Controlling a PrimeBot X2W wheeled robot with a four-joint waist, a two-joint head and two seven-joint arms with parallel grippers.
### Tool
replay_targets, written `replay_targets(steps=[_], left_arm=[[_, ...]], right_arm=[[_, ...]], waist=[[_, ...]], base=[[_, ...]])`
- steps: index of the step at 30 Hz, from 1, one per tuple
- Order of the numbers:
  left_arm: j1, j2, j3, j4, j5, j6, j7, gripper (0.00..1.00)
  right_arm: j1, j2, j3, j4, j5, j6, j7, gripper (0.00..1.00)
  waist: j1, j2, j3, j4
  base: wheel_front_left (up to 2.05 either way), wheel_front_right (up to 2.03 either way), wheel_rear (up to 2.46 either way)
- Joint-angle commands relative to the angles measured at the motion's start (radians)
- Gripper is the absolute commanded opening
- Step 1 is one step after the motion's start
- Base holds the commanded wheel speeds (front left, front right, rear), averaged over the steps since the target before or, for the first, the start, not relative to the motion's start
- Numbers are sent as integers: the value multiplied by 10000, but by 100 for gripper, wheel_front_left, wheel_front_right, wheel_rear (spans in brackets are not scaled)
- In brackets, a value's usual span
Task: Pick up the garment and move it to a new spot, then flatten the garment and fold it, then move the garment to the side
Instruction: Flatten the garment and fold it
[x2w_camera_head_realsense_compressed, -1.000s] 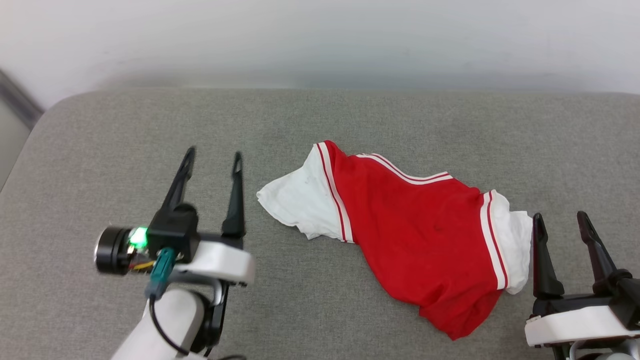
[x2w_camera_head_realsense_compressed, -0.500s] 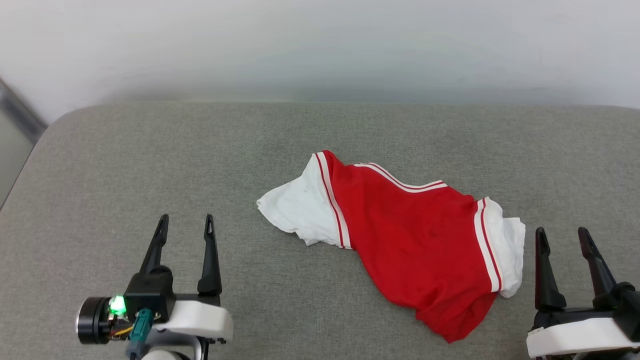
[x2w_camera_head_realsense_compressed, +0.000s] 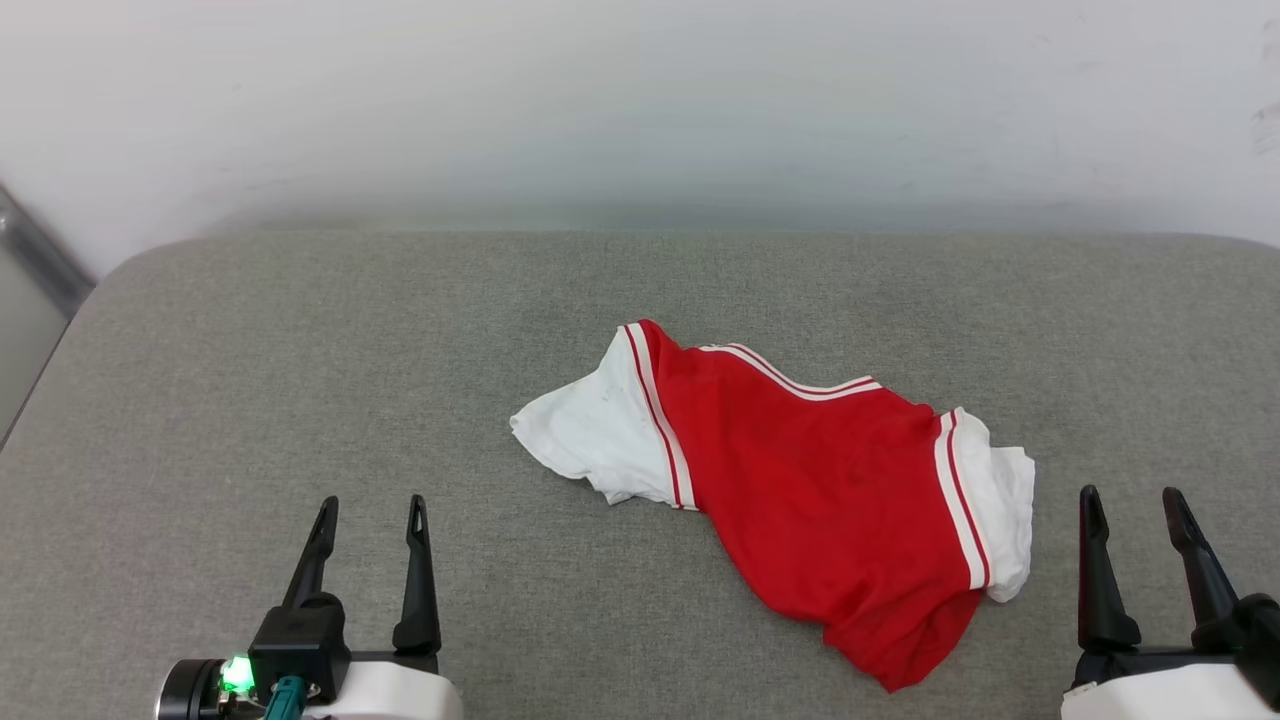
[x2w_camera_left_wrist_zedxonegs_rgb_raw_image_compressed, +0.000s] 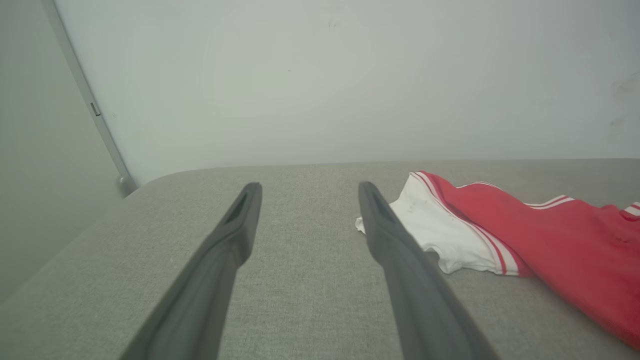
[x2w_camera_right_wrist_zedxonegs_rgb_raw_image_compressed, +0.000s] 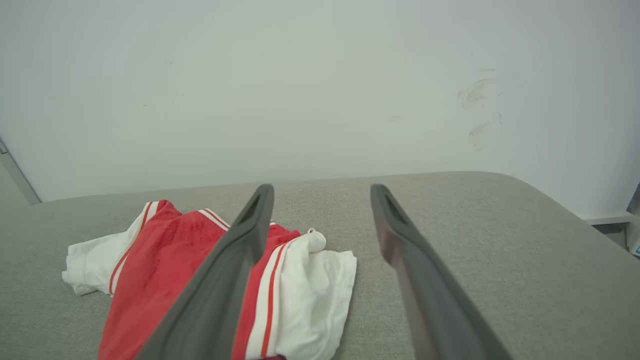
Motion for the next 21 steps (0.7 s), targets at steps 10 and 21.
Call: replay_targets(steps=[10,21], left_arm=[[194,-272,446,73,301,-508,-26,100],[129,-517,697,119,450,-786,-27,100]], right_arm=[[186,17,-40,85,189,-3,-17,100],[-1377,19,-633,-533,-409,-3,-17,100]], waist=[[0,-1,-116,-2],[0,-1,-65,-80]], base=[[0,0,0],[0,0,0]])
